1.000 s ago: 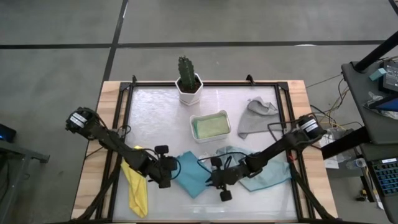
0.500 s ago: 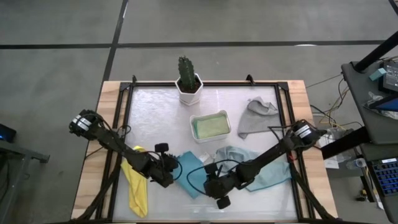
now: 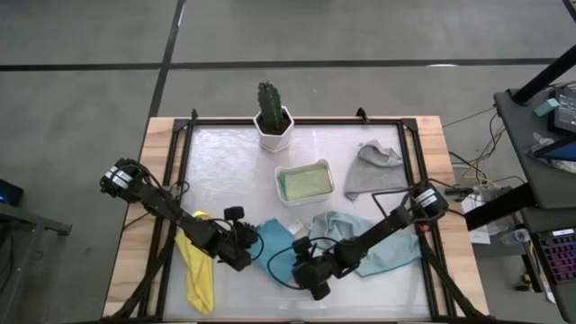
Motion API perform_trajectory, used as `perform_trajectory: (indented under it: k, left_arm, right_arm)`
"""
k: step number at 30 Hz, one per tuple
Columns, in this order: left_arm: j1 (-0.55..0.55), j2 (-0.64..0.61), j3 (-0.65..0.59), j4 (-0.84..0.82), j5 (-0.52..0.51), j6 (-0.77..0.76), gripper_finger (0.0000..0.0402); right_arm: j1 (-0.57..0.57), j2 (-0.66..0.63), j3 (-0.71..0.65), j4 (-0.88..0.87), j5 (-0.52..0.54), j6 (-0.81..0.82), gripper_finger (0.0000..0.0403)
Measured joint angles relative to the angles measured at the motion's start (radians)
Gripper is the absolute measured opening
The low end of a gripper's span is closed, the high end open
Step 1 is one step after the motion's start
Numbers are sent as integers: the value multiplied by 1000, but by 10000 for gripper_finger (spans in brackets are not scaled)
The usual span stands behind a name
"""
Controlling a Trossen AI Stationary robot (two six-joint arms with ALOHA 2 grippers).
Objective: Fold microfiber towels
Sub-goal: Fold the dark blue towel
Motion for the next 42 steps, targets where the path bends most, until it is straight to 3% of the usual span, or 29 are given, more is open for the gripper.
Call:
perform_trajectory:
  k: [7,9,17,24,30,38,42]
  left_arm:
    - [0,0,-16,22,-2,0,51]
    - [0,0,-30,63,-3,0,51]
    - [0,0,-77,215,-3,0,51]
    - [-5,-2,-61,266,-3,5,51]
    - [-8,1,-54,266,-2,0,51]
    - [-25,54,-55,340,-2,1,51]
    - [-45,103,-54,402,0,3,51]
  right_arm:
    - [-15,4,0,11,-3,-55,31]
    - [-15,0,0,8,1,-72,16]
    - [8,-67,6,-42,-43,-67,9]
    - [54,-85,132,-293,-52,-34,9]
    - [61,-86,266,-446,-207,-26,9]
    - [32,-86,376,-515,-249,-91,9]
    - [-11,-75,399,-514,-329,-93,9]
